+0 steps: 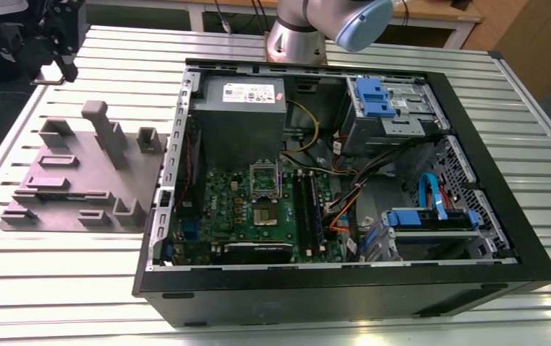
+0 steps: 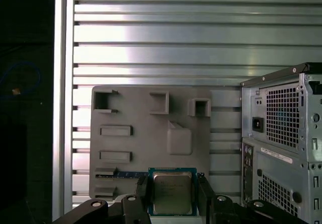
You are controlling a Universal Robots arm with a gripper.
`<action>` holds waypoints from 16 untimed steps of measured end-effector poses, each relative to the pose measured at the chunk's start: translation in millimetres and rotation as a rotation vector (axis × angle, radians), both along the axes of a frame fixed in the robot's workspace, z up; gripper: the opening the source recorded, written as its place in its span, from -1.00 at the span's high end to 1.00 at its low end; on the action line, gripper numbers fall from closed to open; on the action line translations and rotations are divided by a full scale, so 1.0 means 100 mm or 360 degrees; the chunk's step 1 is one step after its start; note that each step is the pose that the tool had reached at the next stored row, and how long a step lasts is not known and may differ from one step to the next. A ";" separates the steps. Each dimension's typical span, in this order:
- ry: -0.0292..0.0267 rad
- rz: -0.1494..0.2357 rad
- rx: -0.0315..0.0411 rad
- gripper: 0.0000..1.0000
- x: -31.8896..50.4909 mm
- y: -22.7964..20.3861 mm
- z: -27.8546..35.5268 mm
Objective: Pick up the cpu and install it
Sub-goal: 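Pick up the cpu and move it towards the insertion slot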
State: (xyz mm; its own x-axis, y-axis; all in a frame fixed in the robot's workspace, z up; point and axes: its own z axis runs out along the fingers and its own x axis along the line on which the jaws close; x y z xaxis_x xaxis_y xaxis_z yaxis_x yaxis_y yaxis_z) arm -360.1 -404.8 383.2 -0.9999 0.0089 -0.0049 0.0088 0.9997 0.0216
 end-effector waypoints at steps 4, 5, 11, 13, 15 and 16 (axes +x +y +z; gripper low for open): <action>0.00000 0.0000 0.0000 0.06 0.018 0.000 0.000; 0.00000 0.0000 0.0000 0.06 0.024 0.000 0.000; 0.00001 0.0000 0.0000 0.06 0.040 0.000 0.001; 0.00000 0.0000 0.0000 0.06 0.049 0.000 0.000; 0.00000 0.0000 0.0000 0.06 0.060 0.000 0.000; 0.00000 0.0000 0.0000 0.06 0.068 0.000 0.000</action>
State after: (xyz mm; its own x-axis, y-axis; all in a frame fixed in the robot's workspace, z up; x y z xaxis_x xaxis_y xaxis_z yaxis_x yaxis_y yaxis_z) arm -353.3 -404.8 383.2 -0.9999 0.0087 -0.0049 0.0086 0.9997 0.0216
